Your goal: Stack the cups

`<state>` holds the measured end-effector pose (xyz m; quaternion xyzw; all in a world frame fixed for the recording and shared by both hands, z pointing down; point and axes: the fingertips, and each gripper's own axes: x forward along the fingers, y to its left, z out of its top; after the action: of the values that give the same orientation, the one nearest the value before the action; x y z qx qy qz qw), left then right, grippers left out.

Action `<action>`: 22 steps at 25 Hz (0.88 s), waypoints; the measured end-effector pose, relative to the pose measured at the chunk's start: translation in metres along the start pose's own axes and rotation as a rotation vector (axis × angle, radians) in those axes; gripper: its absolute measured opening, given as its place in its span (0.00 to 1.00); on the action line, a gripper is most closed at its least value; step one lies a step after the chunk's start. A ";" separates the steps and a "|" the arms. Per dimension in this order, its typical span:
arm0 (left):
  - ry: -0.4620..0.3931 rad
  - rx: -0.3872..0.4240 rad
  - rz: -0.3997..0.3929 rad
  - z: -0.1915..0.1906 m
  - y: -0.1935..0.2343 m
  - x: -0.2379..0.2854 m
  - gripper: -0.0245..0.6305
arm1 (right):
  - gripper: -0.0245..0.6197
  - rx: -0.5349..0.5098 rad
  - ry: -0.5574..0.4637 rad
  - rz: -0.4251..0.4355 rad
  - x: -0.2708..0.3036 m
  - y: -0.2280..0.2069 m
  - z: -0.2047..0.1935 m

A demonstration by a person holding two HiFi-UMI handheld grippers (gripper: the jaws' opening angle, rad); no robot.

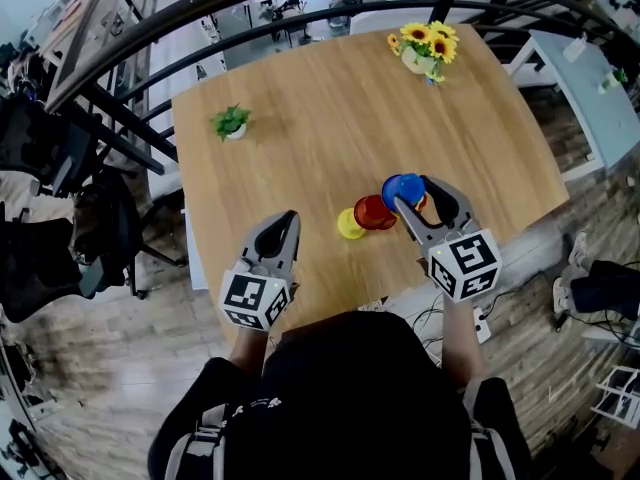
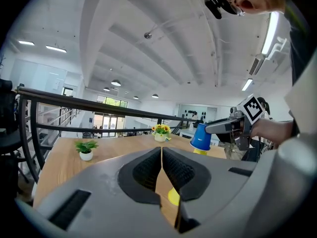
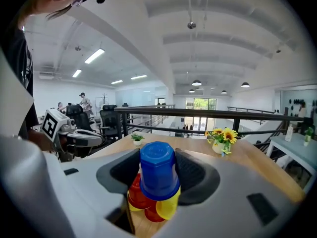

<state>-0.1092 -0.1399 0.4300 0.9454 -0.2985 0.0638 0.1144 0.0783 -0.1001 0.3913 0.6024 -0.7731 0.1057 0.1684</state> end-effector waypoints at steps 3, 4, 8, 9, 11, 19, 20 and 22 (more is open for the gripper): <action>0.003 0.000 0.010 0.000 -0.001 0.000 0.06 | 0.39 0.010 0.018 0.021 0.001 0.000 -0.004; 0.004 0.000 0.013 0.000 -0.001 0.000 0.06 | 0.39 0.013 0.021 0.025 0.002 -0.001 -0.005; 0.007 -0.002 0.024 -0.003 0.002 -0.002 0.06 | 0.39 0.024 0.038 0.046 0.005 0.002 -0.012; 0.007 -0.002 0.025 -0.003 0.002 -0.002 0.06 | 0.39 0.023 0.042 0.051 0.005 0.003 -0.013; 0.005 0.000 0.025 -0.002 0.002 -0.002 0.06 | 0.39 0.020 0.049 0.058 0.007 0.005 -0.015; 0.008 0.004 0.029 -0.002 0.005 0.000 0.06 | 0.46 0.042 0.040 0.076 0.010 0.006 -0.019; 0.008 0.004 0.030 -0.002 0.005 -0.001 0.06 | 0.47 0.047 0.030 0.076 0.009 0.005 -0.017; 0.008 0.005 0.032 -0.002 0.006 -0.001 0.06 | 0.48 0.061 -0.004 0.071 0.004 0.004 -0.010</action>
<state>-0.1135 -0.1439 0.4327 0.9405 -0.3131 0.0699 0.1119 0.0750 -0.0992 0.4025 0.5796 -0.7907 0.1341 0.1445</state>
